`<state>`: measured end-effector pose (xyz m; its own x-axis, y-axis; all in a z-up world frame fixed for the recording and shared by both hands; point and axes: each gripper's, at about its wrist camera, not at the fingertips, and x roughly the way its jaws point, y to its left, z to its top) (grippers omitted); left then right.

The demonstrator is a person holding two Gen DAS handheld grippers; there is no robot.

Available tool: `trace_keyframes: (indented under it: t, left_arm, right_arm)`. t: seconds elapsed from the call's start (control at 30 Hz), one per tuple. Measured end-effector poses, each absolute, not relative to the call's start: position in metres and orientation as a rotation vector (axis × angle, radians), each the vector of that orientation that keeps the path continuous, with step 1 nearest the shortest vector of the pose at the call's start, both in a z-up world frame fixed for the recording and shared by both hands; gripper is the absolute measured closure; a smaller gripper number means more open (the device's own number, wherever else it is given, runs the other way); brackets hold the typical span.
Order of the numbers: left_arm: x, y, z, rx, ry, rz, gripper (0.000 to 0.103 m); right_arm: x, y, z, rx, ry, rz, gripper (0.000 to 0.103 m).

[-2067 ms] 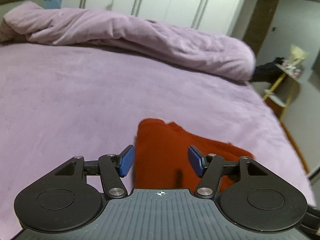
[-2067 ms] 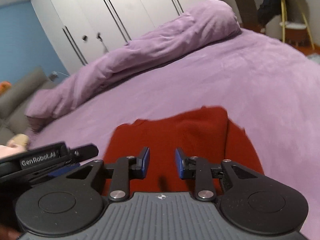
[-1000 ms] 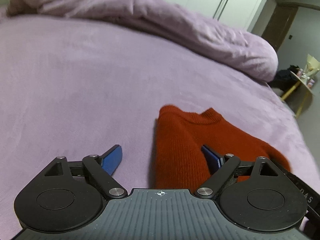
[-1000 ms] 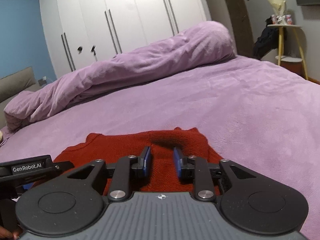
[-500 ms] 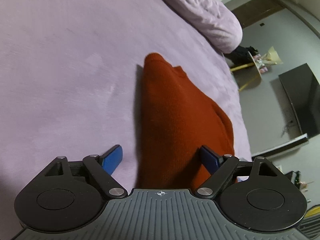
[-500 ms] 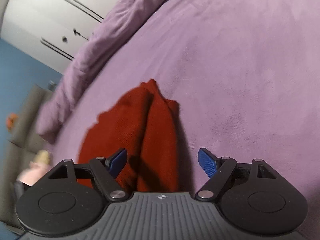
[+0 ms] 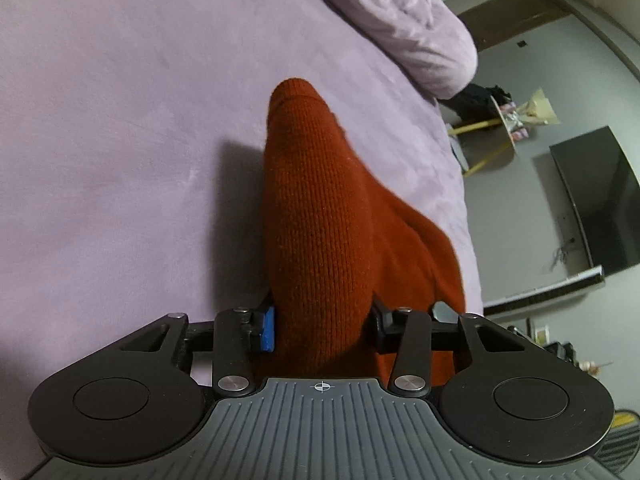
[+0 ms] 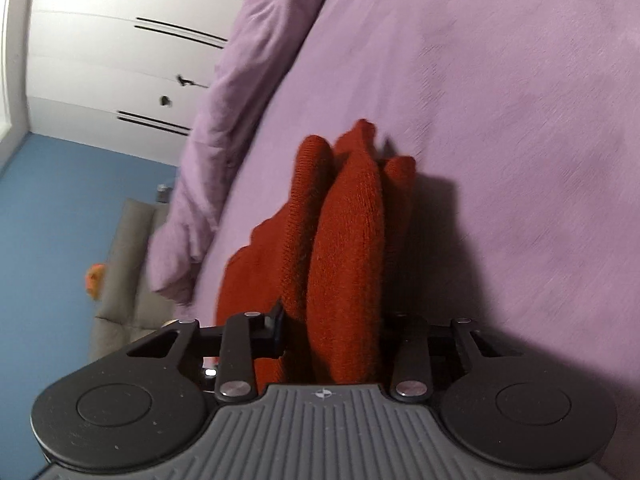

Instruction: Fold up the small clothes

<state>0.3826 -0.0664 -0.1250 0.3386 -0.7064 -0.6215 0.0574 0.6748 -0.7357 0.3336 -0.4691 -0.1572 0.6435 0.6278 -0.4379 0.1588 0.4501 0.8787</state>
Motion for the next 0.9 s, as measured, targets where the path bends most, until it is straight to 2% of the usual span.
trace_keyframes:
  t: [0.17, 0.27, 0.33, 0.47, 0.53, 0.6, 0.67, 0.83, 0.9]
  left_arm:
    - [0.336, -0.016, -0.1, -0.597, 1.199, -0.499, 0.053]
    - [0.306, 0.008, -0.105, -0.512, 1.247, -0.385, 0.045]
    - [0.292, 0.022, -0.101, -0.501, 1.222, -0.33, 0.038]
    - [0.286, 0.023, -0.077, -0.459, 1.109, -0.264, 0.036]
    - [0.29, 0.011, -0.069, -0.415, 1.061, -0.263, 0.031]
    - [0.296, -0.003, -0.066, -0.391, 1.045, -0.27, 0.03]
    - [0.304, -0.02, -0.066, -0.355, 1.031, -0.257, 0.027]
    - [0.329, -0.053, -0.081, -0.26, 1.007, -0.205, 0.027]
    - [0.336, -0.06, -0.093, -0.185, 0.987, -0.176, 0.026]
  right_arm:
    - [0.304, -0.426, -0.152, 1.104, 0.962, 0.431, 0.07]
    - [0.273, -0.398, -0.164, 1.095, 1.054, 0.452, 0.067]
    - [0.253, -0.383, -0.157, 0.984, 1.06, 0.39, 0.051]
    - [0.228, -0.374, -0.106, 0.73, 0.942, 0.128, 0.048]
    - [0.228, -0.362, -0.083, 0.641, 0.874, 0.063, 0.05]
    - [0.241, -0.338, -0.067, 0.586, 0.862, 0.14, 0.052]
    - [0.262, -0.312, -0.062, 0.533, 0.89, 0.199, 0.06]
    - [0.315, -0.272, -0.077, 0.451, 0.955, 0.19, 0.078]
    - [0.329, -0.268, -0.093, 0.435, 1.001, 0.131, 0.082]
